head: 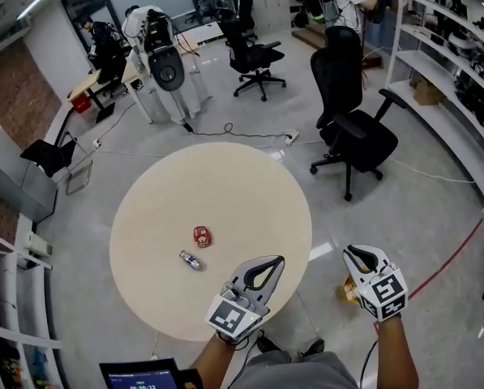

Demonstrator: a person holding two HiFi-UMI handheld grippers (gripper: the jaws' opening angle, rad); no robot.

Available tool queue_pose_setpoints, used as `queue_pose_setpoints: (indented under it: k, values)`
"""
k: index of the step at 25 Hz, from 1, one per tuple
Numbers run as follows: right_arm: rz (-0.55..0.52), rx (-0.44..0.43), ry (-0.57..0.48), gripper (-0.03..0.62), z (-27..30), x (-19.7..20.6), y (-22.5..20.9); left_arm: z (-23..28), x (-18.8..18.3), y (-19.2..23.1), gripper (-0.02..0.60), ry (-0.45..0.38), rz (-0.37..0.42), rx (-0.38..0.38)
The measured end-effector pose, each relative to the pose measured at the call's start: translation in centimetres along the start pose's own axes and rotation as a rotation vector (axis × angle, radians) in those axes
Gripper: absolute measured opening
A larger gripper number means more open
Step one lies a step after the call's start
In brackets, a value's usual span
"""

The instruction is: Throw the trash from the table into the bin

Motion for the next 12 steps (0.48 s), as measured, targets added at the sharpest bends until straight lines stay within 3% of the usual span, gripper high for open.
queue_pose_setpoints:
  k: [6, 8, 12]
  values:
    - [-0.075, -0.096, -0.067, 0.031, 6.0, -7.6, 5.9, -8.5, -2.8, 4.7, 0.043, -0.046, 0.044, -0.101]
    - [-0.093, -0.137, -0.075, 0.091, 7.9, -9.5, 7.7, -11.2, -3.6, 5.7, 0.043, -0.058, 0.054, -0.137]
    - [-0.142, -0.235, -0.072, 0.146, 12.7, -12.3, 10.6, -15.4, -4.3, 8.3, 0.043, -0.075, 0.066, -0.225]
Point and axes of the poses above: the fingertips, and each gripper's own axes: z forward along the fingers, y to its left, x out of its underside, the point moved 4 cm from there along -z, backward along the fingers, and after that the axes turned 15 degrees about -z, right-handed, at the moved point
